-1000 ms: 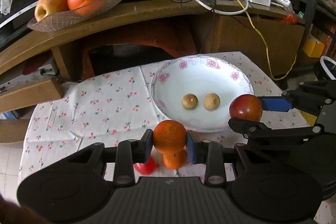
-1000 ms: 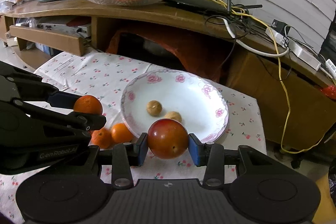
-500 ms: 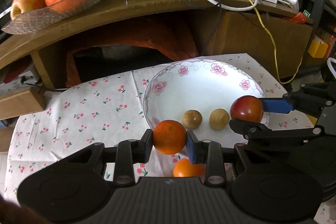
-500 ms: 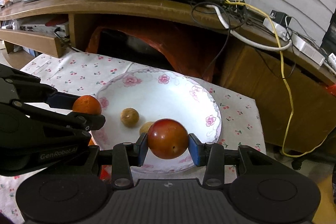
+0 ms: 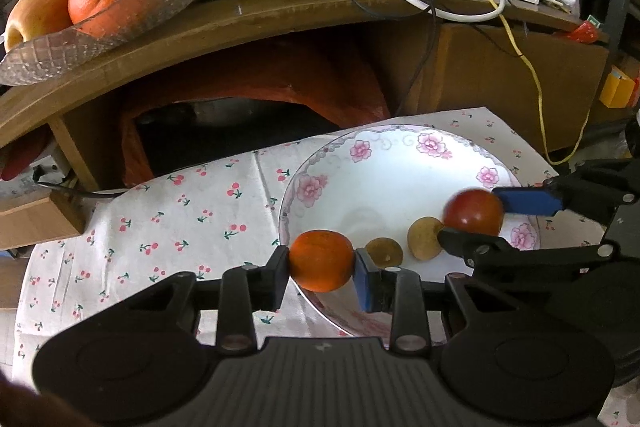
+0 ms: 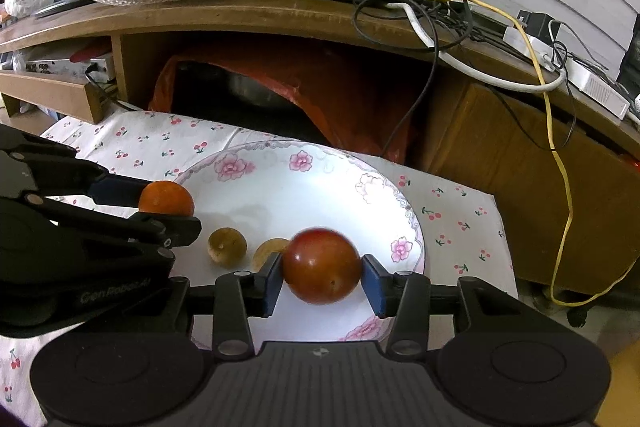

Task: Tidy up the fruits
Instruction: 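Lower the large red tomato into the bowl and open the right gripper, then lower the mandarin into the bowl and open the left gripper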

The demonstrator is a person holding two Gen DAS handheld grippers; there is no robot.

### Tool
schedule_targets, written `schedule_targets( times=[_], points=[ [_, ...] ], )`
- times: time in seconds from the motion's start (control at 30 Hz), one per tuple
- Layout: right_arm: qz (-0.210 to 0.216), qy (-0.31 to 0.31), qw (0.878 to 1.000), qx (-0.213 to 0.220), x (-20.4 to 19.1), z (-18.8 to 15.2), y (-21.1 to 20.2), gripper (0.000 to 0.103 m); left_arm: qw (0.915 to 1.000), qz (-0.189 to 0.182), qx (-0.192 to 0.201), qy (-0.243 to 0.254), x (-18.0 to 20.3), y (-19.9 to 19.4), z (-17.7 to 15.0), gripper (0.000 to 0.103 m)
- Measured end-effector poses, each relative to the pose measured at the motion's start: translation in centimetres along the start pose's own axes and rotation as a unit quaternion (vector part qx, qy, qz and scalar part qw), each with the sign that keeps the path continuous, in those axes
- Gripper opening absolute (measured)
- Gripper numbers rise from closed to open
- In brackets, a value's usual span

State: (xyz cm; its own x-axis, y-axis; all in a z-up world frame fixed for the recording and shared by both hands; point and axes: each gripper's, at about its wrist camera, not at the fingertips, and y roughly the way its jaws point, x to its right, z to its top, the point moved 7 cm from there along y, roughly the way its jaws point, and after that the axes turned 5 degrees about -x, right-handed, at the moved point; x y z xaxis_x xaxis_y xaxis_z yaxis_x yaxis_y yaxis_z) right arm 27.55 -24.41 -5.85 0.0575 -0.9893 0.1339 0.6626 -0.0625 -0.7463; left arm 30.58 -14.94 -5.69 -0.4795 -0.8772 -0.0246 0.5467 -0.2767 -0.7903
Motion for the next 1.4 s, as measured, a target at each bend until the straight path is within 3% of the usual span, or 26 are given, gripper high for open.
schedule_targets(
  times=[0.8, 1.17, 1.4],
  points=[
    [0.017, 0.019, 0.999, 0.035, 0.5, 0.7, -2.4, 0.066, 0.9994, 0.030, 0.013, 0.006, -1.4, -3.1, -0.5, 0.045],
    [0.047, 0.023, 0.998, 0.031, -0.5, -0.8, -5.0, 0.066, 0.9995, 0.005, -0.001, -0.032, -3.6, -5.9, -2.8, 0.045],
    [0.050, 0.009, 0.999, 0.016, -1.4, -1.8, -4.7, 0.066, 0.9972, -0.004, 0.002, -0.075, -8.1, -4.4, -4.4, 0.044]
  ],
)
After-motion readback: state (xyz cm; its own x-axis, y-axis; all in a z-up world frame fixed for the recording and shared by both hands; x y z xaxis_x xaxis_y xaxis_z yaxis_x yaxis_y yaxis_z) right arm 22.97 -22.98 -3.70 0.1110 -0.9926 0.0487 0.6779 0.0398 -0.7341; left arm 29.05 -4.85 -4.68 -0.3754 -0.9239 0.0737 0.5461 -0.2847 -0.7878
